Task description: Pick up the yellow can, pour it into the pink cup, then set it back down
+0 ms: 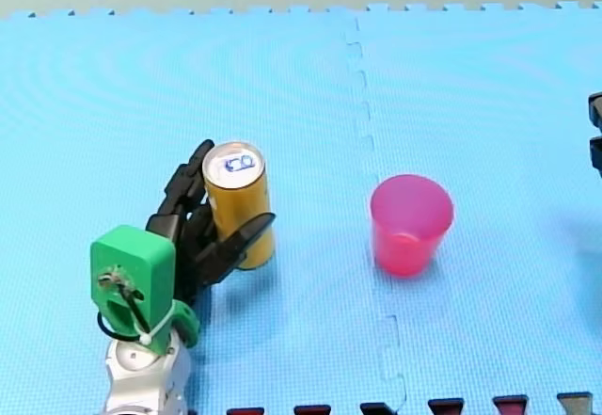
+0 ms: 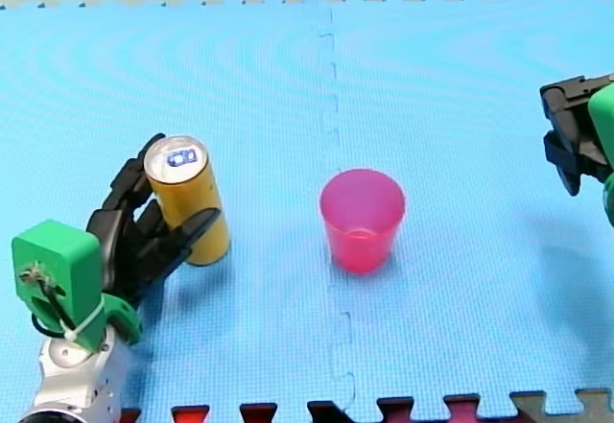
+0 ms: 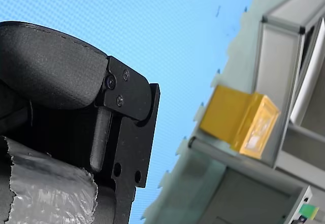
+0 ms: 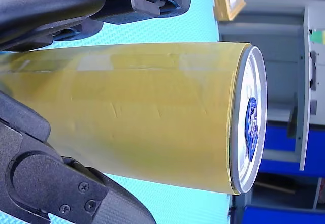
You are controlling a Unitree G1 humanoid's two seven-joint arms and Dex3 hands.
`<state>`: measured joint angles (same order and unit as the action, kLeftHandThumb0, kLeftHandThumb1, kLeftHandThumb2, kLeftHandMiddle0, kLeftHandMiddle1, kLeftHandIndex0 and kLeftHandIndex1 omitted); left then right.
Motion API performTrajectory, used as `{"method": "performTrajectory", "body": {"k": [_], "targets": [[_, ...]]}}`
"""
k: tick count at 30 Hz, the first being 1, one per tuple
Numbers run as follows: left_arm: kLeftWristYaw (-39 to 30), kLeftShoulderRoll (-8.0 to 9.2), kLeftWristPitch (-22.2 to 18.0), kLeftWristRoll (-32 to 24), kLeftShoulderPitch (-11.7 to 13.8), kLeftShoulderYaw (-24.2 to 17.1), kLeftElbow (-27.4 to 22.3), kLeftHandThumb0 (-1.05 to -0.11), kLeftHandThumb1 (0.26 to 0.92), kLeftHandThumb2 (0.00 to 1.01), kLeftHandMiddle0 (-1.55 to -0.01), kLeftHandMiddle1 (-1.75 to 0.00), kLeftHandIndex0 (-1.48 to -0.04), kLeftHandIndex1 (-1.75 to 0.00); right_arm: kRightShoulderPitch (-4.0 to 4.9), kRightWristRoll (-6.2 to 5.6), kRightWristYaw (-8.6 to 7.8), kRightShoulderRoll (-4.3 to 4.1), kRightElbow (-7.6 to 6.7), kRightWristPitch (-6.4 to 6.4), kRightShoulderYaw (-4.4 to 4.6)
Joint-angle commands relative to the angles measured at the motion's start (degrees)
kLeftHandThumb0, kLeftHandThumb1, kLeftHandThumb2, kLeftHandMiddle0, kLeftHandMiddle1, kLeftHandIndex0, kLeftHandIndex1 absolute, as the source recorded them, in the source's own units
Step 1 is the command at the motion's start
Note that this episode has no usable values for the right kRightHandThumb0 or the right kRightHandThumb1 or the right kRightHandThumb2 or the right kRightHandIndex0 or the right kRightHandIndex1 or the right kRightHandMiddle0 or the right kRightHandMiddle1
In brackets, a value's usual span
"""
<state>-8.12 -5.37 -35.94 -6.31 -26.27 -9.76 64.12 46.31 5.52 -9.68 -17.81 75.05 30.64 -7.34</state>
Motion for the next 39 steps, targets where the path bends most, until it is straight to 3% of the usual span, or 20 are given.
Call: {"method": "performTrajectory", "body": {"k": [1, 11, 16, 32, 39], "targets": [[0.4, 0.05, -0.4, 0.4, -0.1, 0.2, -0.1, -0.764, 0.734, 0.01, -0.34, -0.01, -0.27, 0.0, -0.15, -0.09, 0.21, 0.05, -0.09, 0.43, -0.05], [1.8, 0.43, -0.4, 1.7, 0.1, 0.9, 0.3, -0.766, 0.732, 0.0, -0.35, -0.01, -0.27, 0.0, -0.8, -0.57, 0.03, 0.51, -0.36, 1.26, -0.34], [2.2, 0.42, -0.1, 1.9, -0.3, 1.0, 0.9, -0.764, 0.726, 0.0, -0.36, -0.01, -0.28, -0.01, -1.21, -1.29, -1.35, 0.63, -0.39, 1.49, -0.76], [4.1, 0.03, -0.2, 2.4, -2.2, 1.2, 3.1, -0.723, 0.713, 0.0, -0.41, -0.02, -0.36, -0.02, -1.13, -1.41, -1.62, 0.62, -0.38, 0.01, -0.83], [2.5, -0.78, -0.2, -0.5, -2.9, -1.1, 3.7, -0.707, 0.726, 0.0, -0.5, -0.05, -0.45, -0.04, -1.05, -1.41, -1.3, 0.74, -0.37, -0.4, -0.9]]}}
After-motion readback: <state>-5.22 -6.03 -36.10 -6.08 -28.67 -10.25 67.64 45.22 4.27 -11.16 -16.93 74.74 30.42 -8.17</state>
